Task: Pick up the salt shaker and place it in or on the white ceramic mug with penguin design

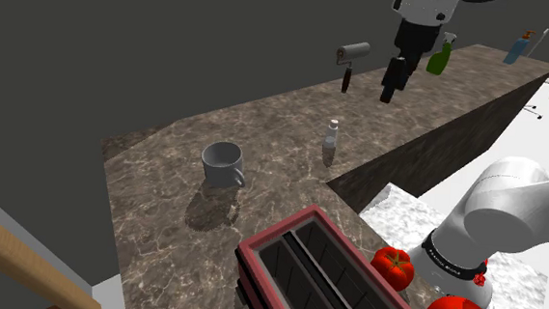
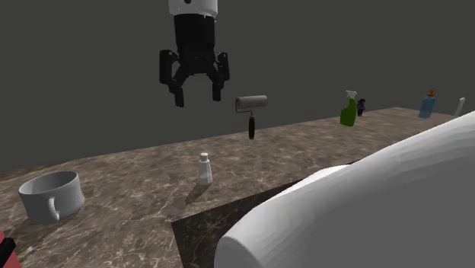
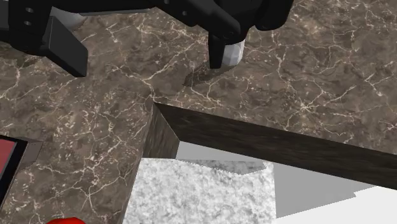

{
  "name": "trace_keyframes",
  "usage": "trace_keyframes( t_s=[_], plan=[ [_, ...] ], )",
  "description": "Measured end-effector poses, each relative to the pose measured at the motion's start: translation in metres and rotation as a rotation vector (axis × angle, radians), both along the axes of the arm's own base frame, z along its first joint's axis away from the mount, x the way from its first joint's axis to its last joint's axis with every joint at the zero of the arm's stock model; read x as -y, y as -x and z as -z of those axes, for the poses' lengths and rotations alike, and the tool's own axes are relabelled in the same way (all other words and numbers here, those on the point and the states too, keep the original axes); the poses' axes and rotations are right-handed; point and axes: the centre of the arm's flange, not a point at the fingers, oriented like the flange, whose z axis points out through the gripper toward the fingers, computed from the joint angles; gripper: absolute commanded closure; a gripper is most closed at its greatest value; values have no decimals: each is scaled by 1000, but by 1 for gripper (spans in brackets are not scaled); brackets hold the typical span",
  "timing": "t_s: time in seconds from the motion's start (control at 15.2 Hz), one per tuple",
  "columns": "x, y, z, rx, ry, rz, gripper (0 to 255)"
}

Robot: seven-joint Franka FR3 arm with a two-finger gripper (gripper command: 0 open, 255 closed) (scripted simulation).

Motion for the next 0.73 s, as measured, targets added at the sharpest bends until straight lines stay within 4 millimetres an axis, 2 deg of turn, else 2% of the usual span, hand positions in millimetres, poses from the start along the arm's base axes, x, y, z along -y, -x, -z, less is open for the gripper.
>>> trace_keyframes(
  t_s=[0.2, 0.73],
  plan=[
    [7, -7, 12, 11, -7, 13, 0],
    [51, -47, 90, 90, -52, 90, 0]
  ],
)
